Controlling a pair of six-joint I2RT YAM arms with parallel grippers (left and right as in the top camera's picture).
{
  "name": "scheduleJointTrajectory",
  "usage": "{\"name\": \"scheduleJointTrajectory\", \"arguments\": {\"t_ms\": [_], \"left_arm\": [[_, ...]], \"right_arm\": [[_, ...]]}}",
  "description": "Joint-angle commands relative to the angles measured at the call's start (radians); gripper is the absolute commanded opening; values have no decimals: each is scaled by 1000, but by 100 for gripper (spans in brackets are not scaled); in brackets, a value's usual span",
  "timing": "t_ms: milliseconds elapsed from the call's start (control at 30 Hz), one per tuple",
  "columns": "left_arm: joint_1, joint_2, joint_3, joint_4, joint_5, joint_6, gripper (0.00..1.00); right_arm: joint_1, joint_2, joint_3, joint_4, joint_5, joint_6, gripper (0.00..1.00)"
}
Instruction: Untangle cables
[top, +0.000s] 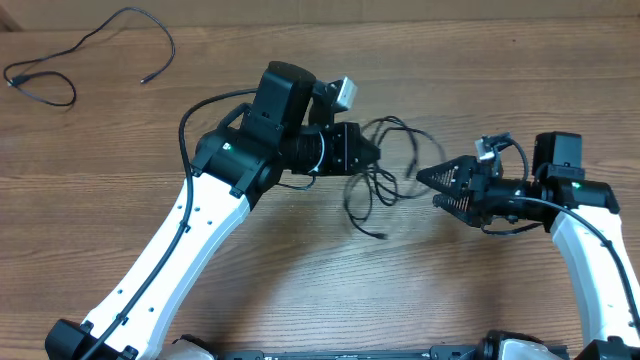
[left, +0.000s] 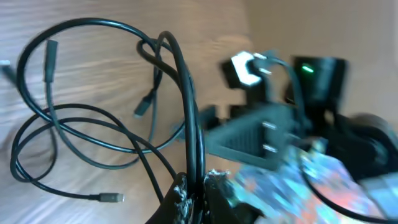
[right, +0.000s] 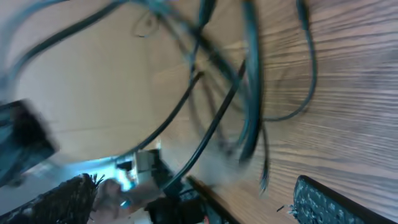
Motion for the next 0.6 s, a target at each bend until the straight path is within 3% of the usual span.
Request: {"name": "scheduleJointTrajectory", "arguments": {"t_ms": [0,67,100,233,333,467,567], "left_arm": [[-2,-13,27,16,163,-37,4],[-2,-13,26,13,179,-44,4],[-2,-13,26,13,191,-44,4],[-2,-13,27,10,214,-43,4],[6,-13,26,-10,150,-38,4],[31,-13,26,-124,-10,-39,4],[56,-13,26,-216,-145,-39,4]], "right_arm": [[37,-3,22,25,214,121,100],[48,-2,22,39,258,146,94],[53,-2,22,46,275,155,86],[53,-2,22,37,360,202,41],[53,-2,22,-8,489,258,21],[53,-2,22,-66,599,273,4],[53,-3,22,-96,672,280,4]]}}
